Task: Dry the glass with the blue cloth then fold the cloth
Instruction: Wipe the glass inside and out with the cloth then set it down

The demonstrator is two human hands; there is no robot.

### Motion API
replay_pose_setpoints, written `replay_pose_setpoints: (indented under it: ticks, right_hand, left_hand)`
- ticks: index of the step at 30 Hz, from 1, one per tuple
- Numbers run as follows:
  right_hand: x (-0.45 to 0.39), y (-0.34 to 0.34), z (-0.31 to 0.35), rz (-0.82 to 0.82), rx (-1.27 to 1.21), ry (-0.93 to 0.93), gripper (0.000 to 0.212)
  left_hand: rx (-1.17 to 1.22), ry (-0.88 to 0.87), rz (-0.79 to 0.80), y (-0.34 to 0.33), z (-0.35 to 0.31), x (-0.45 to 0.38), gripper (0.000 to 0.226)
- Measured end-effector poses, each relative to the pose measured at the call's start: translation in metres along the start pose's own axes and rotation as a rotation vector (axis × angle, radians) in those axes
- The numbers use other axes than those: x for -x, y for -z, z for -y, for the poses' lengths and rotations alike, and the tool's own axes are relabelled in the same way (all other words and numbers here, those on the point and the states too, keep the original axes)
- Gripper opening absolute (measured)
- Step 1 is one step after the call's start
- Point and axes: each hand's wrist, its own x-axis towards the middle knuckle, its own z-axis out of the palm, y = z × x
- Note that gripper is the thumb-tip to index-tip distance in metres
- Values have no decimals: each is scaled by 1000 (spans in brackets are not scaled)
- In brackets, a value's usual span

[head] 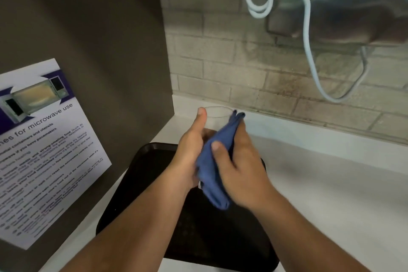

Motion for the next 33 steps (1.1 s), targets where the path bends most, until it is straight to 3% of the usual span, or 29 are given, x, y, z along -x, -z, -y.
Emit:
replay_pose_setpoints:
  ticks: [2, 6, 9, 11, 13, 15, 18, 22, 25, 26, 28, 29, 31, 33]
  right_hand:
    - [-26, 8, 5, -82, -80, -135, 38]
    - [-29, 8, -1, -23, -440, -359, 37]
    - [12, -1, -5, 77, -400, -289, 34]
    - [33, -8, -1, 120, -254, -195, 48]
    - [32, -14, 7, 82, -77, -88, 69]
    - [15, -12, 13, -54, 9, -27, 61]
    - [-22, 2, 15, -134, -148, -167, 32]
    - [-12, 5, 4, -7, -406, -350, 40]
    - [29, -4, 3, 127, -308, -260, 37]
    - [37, -7, 5, 154, -229, -206, 48]
    - [34, -9, 12, 128, -90, -85, 74]
    - [26, -8, 16, 71, -28, -32, 76]
    - [4, -2, 20, -98, -2, 1, 57]
    - [-18, 5, 22, -152, -154, -122, 35]
  left_hand:
    - [51, -15, 84, 0, 7, 4, 75]
    - [111, -79, 87, 4, 5, 7, 75]
    - [39, -63, -92, 6, -5, 2, 90]
    - [-34, -96, -169, 5, -8, -3, 88]
    - [-66, -111, -136, 5, -6, -4, 85]
    - [-26, -72, -2, 6, 1, 0, 87]
    - [35, -72, 97, 5, 6, 6, 76]
    - [68, -64, 20, 4, -3, 9, 85]
    - [17, -136, -165, 5, -12, 2, 85]
    - [-5, -164, -190, 5, -13, 0, 83]
    - [-11, -142, -135, 5, -10, -2, 77]
    - [11, -105, -53, 6, -7, -3, 74]
    - [65, -22, 162, 7, -4, 3, 74]
    - [106, -22, 246, 6, -1, 6, 74]
